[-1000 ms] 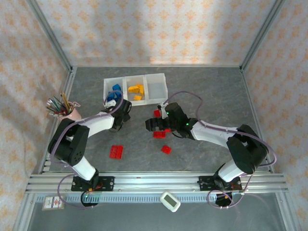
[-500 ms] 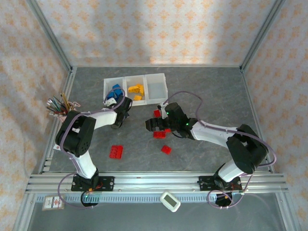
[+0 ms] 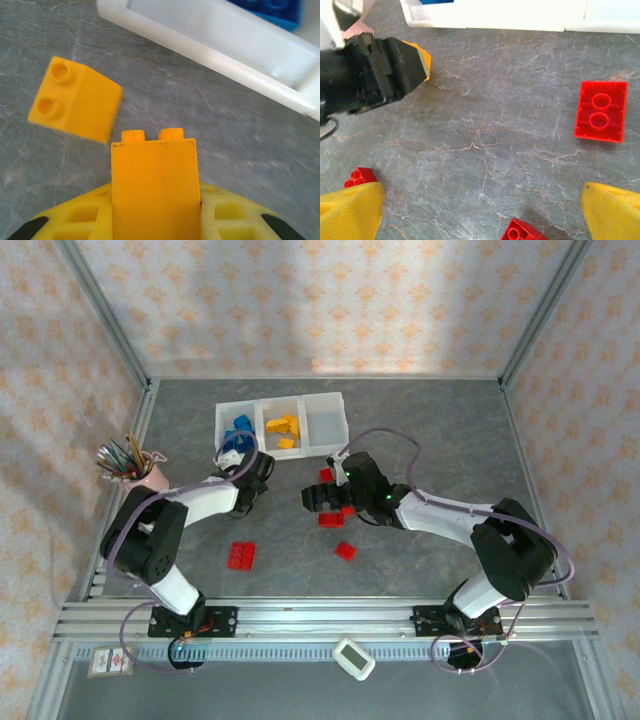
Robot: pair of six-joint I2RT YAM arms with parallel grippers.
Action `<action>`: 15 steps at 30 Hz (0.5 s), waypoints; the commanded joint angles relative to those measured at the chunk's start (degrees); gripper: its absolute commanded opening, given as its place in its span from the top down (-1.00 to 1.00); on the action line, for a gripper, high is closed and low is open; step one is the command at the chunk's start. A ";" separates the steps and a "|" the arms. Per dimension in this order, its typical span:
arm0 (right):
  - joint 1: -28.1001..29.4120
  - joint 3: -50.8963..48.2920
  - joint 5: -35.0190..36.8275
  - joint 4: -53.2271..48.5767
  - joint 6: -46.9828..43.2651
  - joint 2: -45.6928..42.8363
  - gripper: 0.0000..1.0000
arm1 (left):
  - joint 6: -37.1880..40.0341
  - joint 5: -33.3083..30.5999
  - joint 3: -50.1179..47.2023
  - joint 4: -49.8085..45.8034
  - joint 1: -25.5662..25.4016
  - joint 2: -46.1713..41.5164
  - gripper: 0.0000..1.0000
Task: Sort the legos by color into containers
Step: Pick up the lego from the middle-left of the table, then place the lego in the container.
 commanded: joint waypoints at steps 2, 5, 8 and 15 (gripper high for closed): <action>-1.51 2.54 2.44 -0.87 2.62 -1.55 -0.99 | 0.50 -0.53 -0.58 -3.21 -3.35 -6.01 0.38; -3.58 3.48 2.23 -1.72 4.60 -1.63 -0.99 | 1.82 0.49 1.58 -4.27 -4.61 -8.07 0.38; -5.32 3.85 2.24 -1.96 5.45 -1.65 -0.99 | 4.75 1.52 4.75 -2.88 -4.73 -8.51 0.38; -8.32 3.23 4.09 -0.25 7.83 -2.32 -0.99 | 10.64 -1.05 20.45 -5.32 -3.83 3.15 0.37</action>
